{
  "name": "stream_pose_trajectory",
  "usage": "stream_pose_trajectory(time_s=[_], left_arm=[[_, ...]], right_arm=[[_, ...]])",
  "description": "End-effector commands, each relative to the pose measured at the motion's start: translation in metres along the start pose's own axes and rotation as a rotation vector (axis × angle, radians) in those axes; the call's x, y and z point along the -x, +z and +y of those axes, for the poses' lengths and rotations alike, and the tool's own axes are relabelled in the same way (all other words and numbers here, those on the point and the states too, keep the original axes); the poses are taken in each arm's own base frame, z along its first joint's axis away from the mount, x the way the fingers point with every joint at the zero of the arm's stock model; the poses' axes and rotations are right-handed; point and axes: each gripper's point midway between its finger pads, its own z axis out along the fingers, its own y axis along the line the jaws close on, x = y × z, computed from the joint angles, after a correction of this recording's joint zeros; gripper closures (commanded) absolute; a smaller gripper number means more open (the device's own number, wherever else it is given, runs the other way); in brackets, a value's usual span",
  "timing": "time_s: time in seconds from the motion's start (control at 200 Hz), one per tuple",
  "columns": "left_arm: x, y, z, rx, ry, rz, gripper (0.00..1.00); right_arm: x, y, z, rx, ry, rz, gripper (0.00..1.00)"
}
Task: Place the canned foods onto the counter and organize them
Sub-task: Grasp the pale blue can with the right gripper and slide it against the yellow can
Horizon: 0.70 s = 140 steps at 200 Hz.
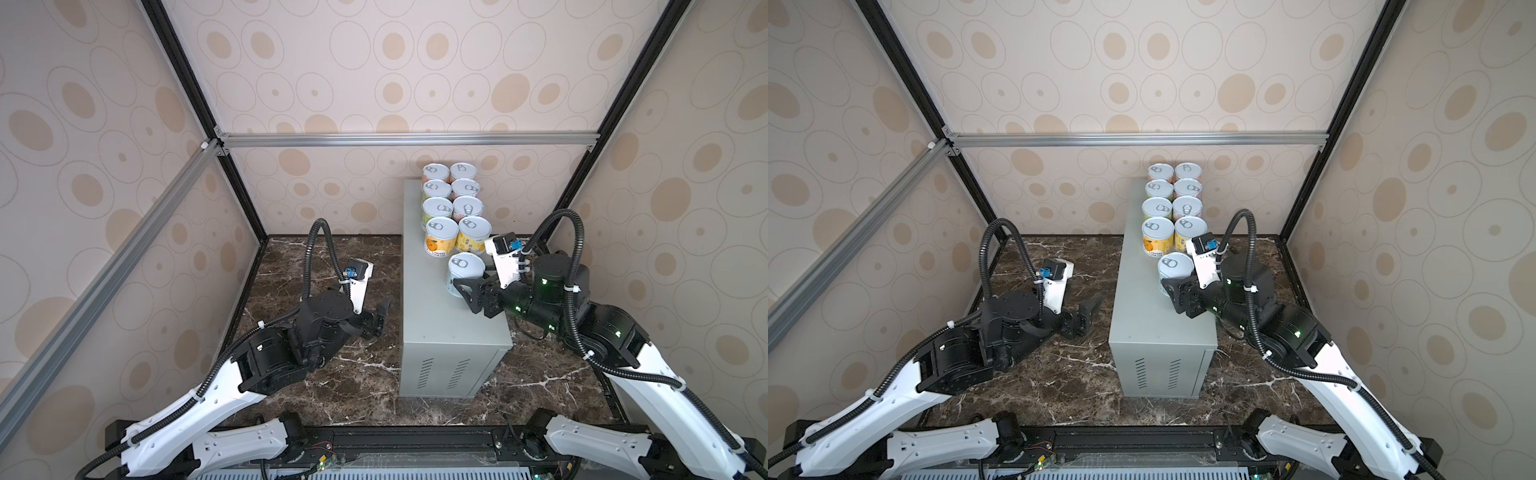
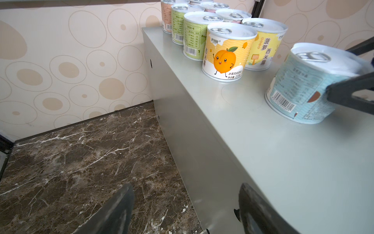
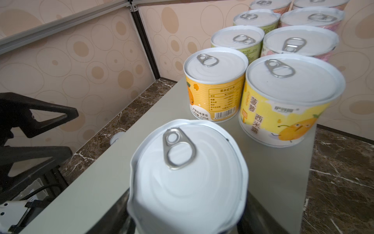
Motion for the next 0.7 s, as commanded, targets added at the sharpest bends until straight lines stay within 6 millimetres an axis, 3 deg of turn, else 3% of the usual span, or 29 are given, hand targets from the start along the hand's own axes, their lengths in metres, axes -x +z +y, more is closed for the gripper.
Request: stream_pose_trajectory(time_s=[0.0, 0.41, 0.695], left_arm=[[0.006, 0.0, 0.002, 0.003, -0.018, -0.022, 0.19], [0.001, 0.006, 0.009, 0.017, -0.021, -0.017, 0.19], [-0.002, 0.009, 0.014, 0.019, -0.028, -0.009, 0.19]], right_arm=[[0.009, -0.011, -0.017, -0.099, -0.003, -0.051, 0.3], [0.009, -0.006, -0.036, -0.213, -0.011, -0.039, 0.33], [0.011, 0.002, -0.037, -0.221, -0.006, -0.038, 0.33]])
